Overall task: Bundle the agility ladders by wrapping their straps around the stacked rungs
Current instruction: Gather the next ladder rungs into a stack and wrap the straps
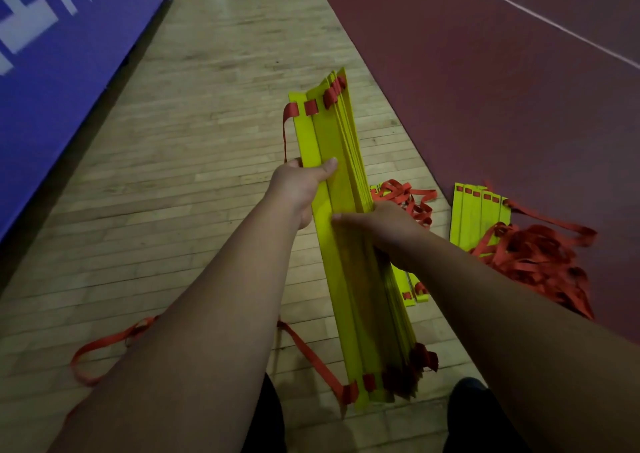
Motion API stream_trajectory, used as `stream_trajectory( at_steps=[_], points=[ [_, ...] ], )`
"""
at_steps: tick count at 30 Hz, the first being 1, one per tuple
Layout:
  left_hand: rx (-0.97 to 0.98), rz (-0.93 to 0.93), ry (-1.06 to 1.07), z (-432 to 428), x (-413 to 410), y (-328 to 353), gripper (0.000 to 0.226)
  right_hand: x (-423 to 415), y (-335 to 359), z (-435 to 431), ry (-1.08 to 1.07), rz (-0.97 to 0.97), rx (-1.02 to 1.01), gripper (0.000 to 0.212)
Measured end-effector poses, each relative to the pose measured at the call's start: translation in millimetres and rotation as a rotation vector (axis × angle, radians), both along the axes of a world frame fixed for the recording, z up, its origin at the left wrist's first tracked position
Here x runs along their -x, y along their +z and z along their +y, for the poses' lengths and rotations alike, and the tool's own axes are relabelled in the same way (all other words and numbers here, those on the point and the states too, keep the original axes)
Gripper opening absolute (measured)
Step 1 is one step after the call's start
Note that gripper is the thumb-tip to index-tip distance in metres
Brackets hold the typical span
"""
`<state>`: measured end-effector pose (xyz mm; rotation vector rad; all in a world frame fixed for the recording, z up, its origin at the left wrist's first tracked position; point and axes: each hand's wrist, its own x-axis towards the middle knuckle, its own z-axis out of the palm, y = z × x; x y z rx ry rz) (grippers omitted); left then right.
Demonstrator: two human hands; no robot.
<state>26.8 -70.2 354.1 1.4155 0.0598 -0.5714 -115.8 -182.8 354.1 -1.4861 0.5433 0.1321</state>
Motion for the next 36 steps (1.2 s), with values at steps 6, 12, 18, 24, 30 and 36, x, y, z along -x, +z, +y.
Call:
stream_trajectory(
  at_steps=[6,12,18,24,30,36],
  points=[
    [0.012,0.03,0.01,-12,-2,0,0.093,-3,-12,0,0.027,0.036,0.102,0.024],
    [0.145,0.08,-0.016,-18,4,5,0.093,-3,-3,6,0.09,0.081,0.189,0.028],
    [0.1,-0.033,-0.117,-16,8,11,0.094,-1,-1,9,0.128,0.069,0.073,0.032],
    [-0.045,-0.122,-0.233,-9,17,21,0.064,-1,-1,12,0.269,0.062,0.205,0.032],
    [-0.052,-0.124,-0.189,2,15,25,0.03,3,1,11,0.339,0.08,0.28,0.026],
    [0.026,-0.082,-0.143,4,24,28,0.054,0,1,5,0.253,0.05,0.188,0.025]
  ],
)
